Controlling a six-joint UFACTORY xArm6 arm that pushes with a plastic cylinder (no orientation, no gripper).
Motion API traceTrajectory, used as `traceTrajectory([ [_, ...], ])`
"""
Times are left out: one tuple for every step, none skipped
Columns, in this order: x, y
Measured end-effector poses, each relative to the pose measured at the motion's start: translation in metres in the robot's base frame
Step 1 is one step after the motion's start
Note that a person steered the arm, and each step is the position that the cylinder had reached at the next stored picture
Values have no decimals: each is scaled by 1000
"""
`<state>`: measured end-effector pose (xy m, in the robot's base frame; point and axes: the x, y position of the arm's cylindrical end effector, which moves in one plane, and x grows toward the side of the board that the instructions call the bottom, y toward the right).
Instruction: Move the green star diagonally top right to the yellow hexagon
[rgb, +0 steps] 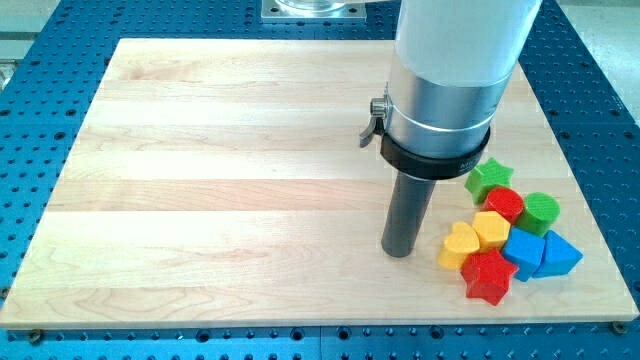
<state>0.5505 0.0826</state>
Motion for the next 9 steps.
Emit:
traceTrajectory([
  [2, -3],
  [11, -13],
  [65, 10],
  [68, 31],
  [68, 36],
  [68, 60],
  [67, 93],
  [67, 131],
  [64, 157],
])
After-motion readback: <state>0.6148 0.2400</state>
